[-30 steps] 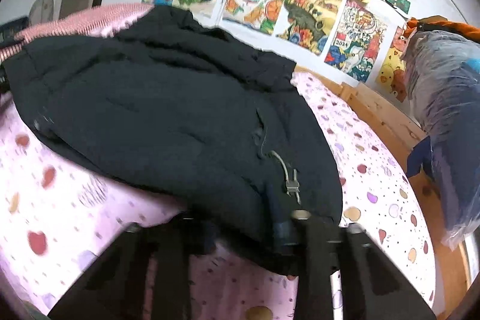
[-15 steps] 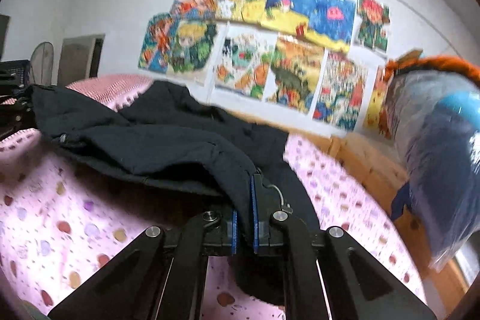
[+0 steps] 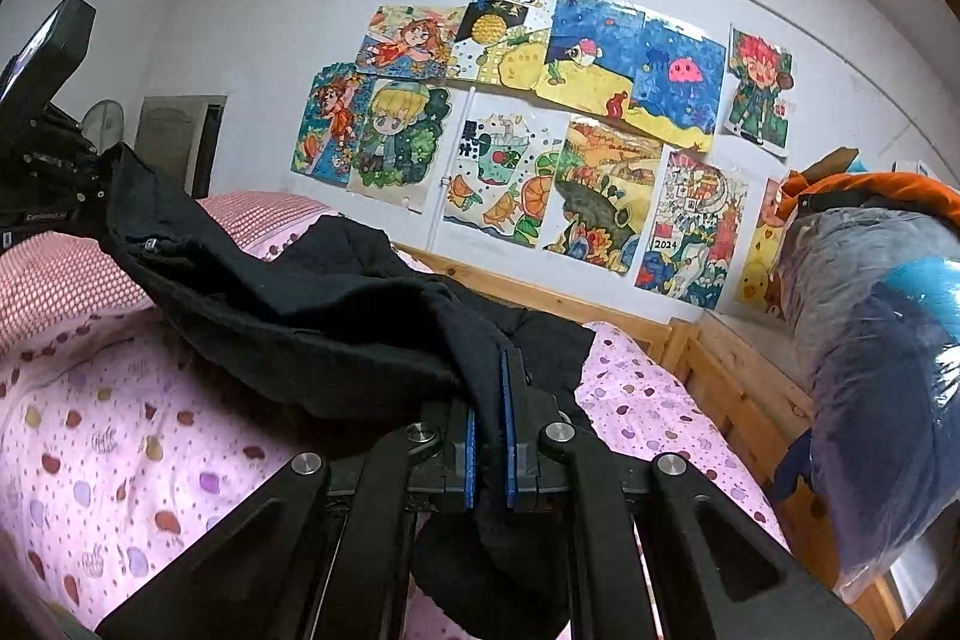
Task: Fold large clothes
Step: 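Close both tools on the jacket hem, then lift the hem with both tools and fold it toward the collar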
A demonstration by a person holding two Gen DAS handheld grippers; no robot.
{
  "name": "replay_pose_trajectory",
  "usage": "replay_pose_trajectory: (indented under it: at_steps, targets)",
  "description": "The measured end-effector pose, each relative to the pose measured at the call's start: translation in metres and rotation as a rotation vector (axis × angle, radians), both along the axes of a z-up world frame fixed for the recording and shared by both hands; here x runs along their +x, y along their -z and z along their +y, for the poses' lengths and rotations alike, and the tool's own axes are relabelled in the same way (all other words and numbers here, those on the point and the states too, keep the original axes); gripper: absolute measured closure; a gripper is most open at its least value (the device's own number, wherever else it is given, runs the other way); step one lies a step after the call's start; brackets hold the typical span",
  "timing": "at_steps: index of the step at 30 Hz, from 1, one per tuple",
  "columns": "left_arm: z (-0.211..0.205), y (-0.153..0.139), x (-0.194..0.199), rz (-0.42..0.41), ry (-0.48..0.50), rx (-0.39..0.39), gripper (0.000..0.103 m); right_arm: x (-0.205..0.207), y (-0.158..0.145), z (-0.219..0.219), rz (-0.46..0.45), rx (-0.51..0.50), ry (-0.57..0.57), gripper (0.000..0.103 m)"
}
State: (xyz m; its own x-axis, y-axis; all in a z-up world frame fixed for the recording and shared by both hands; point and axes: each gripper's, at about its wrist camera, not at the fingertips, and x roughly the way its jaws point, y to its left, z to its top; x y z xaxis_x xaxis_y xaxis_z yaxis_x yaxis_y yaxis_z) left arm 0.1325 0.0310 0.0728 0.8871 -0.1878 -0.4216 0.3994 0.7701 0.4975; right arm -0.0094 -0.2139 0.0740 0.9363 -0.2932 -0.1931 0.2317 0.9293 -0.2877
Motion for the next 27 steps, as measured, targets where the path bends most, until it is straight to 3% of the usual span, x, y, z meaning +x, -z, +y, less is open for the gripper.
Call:
replay_pose_trajectory:
  at_steps: [16,27]
  targets:
    - [-0.027,-0.041,0.076,0.048,-0.061,-0.027,0.096,0.086,-0.046,-0.017,0.023,0.021,0.034,0.097]
    - [-0.067,-0.024,0.137,-0.106,-0.093,-0.014,0.095,0.166,-0.049,-0.044,0.036,-0.005,0.092,0.097]
